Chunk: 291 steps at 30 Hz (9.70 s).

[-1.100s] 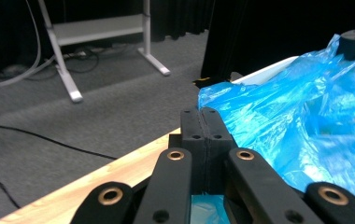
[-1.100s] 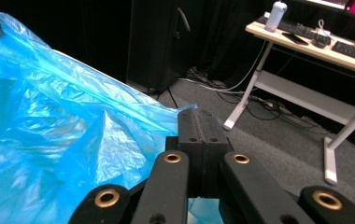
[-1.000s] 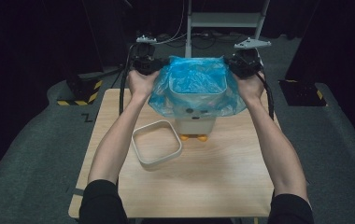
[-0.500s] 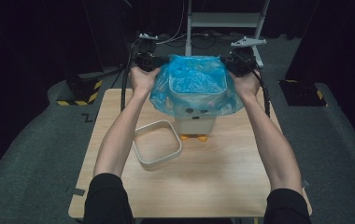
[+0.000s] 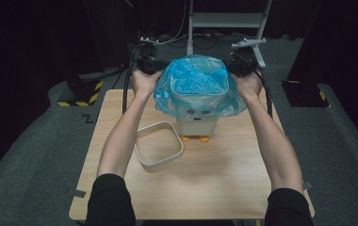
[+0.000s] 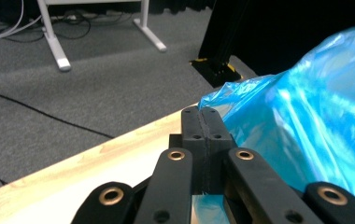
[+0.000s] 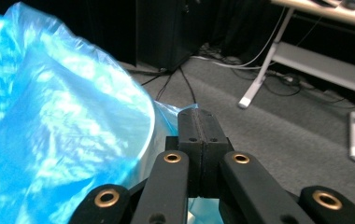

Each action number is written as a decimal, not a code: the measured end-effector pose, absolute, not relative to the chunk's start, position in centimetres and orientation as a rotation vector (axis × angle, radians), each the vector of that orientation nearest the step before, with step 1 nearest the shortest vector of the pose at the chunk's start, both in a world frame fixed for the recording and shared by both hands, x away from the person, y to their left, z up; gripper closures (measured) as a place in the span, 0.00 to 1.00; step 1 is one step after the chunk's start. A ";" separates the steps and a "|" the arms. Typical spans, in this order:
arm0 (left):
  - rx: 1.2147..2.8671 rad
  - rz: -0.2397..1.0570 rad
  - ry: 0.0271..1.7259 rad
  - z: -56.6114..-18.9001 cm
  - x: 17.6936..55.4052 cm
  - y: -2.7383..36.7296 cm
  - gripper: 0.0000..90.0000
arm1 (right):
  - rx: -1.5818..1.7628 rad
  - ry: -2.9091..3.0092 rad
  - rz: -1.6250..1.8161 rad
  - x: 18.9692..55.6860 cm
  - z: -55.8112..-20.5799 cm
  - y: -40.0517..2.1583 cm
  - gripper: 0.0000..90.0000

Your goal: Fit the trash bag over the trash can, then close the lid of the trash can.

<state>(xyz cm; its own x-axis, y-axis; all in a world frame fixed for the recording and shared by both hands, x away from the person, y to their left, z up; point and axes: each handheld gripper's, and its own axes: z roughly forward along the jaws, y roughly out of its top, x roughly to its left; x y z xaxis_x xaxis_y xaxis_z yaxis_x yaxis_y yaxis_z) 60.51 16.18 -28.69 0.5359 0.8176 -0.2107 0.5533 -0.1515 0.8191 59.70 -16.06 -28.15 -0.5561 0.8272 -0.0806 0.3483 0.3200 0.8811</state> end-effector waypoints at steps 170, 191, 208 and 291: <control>1.770 0.432 1.049 -31.4 47.5 17.9 0.47 | 0.721 2.238 1.438 47.8 -24.7 -11.9 0.55; 1.694 0.492 1.032 -31.2 45.3 19.3 0.48 | 0.837 2.092 1.473 45.7 -25.3 -18.0 0.52; 1.695 0.566 1.098 -32.7 43.9 21.1 0.44 | 1.013 1.946 1.469 44.8 -29.6 -23.3 0.50; 1.730 0.618 1.477 -52.5 46.1 25.5 0.69 | 1.432 1.980 0.917 47.7 -52.2 -26.6 0.48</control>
